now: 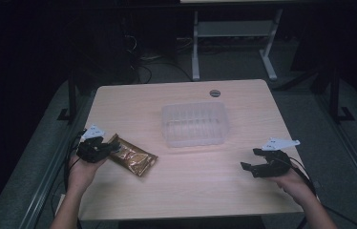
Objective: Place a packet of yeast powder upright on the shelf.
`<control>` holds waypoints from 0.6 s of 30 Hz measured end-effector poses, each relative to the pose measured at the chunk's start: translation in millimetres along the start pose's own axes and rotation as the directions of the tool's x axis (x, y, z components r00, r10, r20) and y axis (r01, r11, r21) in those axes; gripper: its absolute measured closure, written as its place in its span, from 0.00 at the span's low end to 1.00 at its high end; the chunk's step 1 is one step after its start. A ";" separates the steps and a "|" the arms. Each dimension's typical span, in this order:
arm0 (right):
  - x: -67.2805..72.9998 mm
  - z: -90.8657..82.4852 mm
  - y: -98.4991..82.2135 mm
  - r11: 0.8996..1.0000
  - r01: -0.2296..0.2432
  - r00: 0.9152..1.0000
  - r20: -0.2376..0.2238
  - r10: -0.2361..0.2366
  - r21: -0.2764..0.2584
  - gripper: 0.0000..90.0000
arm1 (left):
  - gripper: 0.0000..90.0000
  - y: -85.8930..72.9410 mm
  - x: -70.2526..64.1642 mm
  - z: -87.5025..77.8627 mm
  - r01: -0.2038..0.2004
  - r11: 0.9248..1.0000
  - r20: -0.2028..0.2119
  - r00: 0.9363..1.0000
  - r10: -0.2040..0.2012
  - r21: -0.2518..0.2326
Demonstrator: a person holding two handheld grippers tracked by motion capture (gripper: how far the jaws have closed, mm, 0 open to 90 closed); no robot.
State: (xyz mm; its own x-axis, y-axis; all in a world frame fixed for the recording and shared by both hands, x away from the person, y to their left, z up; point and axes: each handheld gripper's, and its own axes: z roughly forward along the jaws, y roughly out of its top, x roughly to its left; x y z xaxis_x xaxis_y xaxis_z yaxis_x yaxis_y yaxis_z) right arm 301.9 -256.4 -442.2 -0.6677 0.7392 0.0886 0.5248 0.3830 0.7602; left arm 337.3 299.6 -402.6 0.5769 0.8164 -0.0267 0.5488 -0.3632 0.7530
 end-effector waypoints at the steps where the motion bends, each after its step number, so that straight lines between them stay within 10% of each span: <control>1: 0.0 0.0 0.0 1.000 0.000 1.000 0.000 0.000 0.000 0.25 | 1.00 0.0 0.0 0.0 0.000 1.000 0.000 1.000 0.000 0.000; 18: -0.2 2.5 0.8 1.000 0.014 1.000 0.001 -0.014 0.005 0.25 | 1.00 -16.3 43.6 29.1 0.079 0.993 -0.165 0.984 -0.064 0.085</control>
State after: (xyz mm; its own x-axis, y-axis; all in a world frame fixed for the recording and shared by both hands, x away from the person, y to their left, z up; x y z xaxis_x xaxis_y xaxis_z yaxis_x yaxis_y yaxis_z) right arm 303.8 -254.8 -443.2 -0.6744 0.7344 0.0768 0.5177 0.3961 0.7584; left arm 371.1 328.0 -435.2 0.4331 0.9007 0.0341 0.6418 -0.3347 0.6899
